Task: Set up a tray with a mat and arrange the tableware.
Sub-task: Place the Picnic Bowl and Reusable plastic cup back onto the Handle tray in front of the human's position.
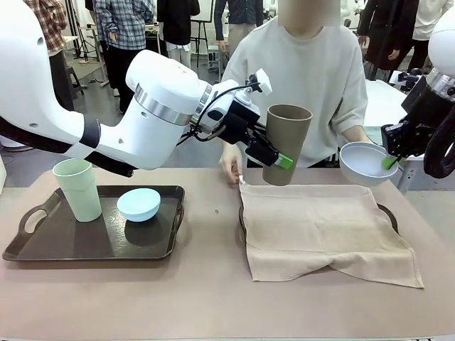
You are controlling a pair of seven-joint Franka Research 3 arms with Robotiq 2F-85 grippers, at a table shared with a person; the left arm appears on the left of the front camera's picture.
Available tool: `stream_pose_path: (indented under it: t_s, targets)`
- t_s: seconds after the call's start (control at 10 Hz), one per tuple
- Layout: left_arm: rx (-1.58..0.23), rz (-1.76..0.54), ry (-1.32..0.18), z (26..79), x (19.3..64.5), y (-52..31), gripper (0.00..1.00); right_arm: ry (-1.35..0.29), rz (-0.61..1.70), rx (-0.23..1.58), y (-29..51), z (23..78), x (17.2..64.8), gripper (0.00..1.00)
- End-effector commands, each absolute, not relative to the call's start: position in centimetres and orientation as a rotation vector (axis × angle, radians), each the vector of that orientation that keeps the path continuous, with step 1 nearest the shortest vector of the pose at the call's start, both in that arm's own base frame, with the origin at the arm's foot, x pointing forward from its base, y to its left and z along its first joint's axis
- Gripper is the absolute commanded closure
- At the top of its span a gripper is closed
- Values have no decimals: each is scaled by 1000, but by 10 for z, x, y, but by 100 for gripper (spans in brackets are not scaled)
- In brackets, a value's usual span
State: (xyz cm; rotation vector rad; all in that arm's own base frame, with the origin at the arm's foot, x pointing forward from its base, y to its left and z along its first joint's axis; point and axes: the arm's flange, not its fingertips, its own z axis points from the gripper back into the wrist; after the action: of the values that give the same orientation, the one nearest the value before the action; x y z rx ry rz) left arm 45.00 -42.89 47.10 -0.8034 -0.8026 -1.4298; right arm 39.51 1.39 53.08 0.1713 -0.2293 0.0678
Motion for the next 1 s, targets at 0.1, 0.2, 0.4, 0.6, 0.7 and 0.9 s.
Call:
stream_pose_path:
  t_s: [0.1, 0.2, 0.4, 0.6, 0.7, 0.9]
  targets:
    - [-810, -1436, -805, 474, 451, -429, 100, -238, 68, 174, 14, 531, 397, 100]
    - [-810, -1436, -805, 474, 451, -429, 100, -238, 68, 174, 14, 531, 397, 100]
    - [-810, -1436, -805, 474, 451, -429, 100, -238, 68, 174, 14, 531, 397, 100]
    - [-810, -1436, -805, 474, 451, -429, 100, -229, 68, 171, 14, 531, 395, 96]
    - [-803, -1430, -803, 471, 450, -429, 16, -184, 75, 187, 11, 513, 404, 96]
    - [-852, -1431, -883, 415, 461, -428, 16, -122, 56, 191, 3, 467, 421, 96]
